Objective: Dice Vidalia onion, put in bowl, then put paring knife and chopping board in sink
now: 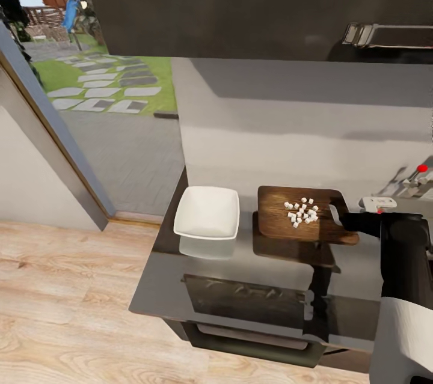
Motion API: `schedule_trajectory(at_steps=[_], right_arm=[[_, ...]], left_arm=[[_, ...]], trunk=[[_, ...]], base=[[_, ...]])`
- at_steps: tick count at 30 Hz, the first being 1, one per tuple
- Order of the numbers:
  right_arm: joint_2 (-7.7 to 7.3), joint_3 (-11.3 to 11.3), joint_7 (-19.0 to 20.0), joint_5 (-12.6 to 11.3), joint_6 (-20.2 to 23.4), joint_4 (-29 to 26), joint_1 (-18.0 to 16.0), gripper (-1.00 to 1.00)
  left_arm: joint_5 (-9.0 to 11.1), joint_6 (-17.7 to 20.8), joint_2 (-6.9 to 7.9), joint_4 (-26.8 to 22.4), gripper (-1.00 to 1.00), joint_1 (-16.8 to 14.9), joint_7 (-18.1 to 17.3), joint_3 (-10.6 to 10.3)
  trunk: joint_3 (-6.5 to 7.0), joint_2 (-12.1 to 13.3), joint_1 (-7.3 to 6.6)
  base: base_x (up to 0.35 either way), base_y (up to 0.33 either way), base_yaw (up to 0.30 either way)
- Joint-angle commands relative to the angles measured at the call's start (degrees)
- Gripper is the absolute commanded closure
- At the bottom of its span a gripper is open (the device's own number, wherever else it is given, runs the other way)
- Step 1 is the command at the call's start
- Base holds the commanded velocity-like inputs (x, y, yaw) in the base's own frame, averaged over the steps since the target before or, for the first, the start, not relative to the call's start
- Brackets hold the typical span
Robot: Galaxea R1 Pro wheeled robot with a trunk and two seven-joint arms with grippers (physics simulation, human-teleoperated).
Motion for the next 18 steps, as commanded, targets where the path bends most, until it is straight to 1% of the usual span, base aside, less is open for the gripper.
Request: schedule_trajectory(at_steps=[1, 3, 7, 18], right_arm=[[0.00, 0.0, 0.6, 0.5, 0.1, 0.0, -0.1, 1.00], [0.06, 0.0, 0.6, 0.5, 0.1, 0.0, -0.1, 1.00], [0.69, 0.0, 0.6, 0.6, 0.1, 0.0, -0.1, 1.00], [0.84, 0.0, 0.6, 0.6, 0.1, 0.0, -0.1, 1.00]], left_arm=[[-0.4, -0.1, -0.06, -0.1, -1.00, 0.0, -0.3, 0.5], [-0.4, -0.1, -0.06, -0.1, -1.00, 0.0, -0.3, 0.5], [-0.4, -0.1, -0.06, 0.0, -1.00, 0.0, -0.3, 0.5], [-0.4, -0.1, -0.06, 0.0, -1.00, 0.0, -0.3, 0.5]], trunk=[[0.00, -0.1, 0.04], [0.18, -0.1, 0.04], [0.54, -0.1, 0.04], [1.53, -0.1, 0.04]], base=[[0.000, 0.000, 0.000], [0.000, 0.000, 0.000], [0.000, 0.000, 0.000], [0.000, 0.000, 0.000]])
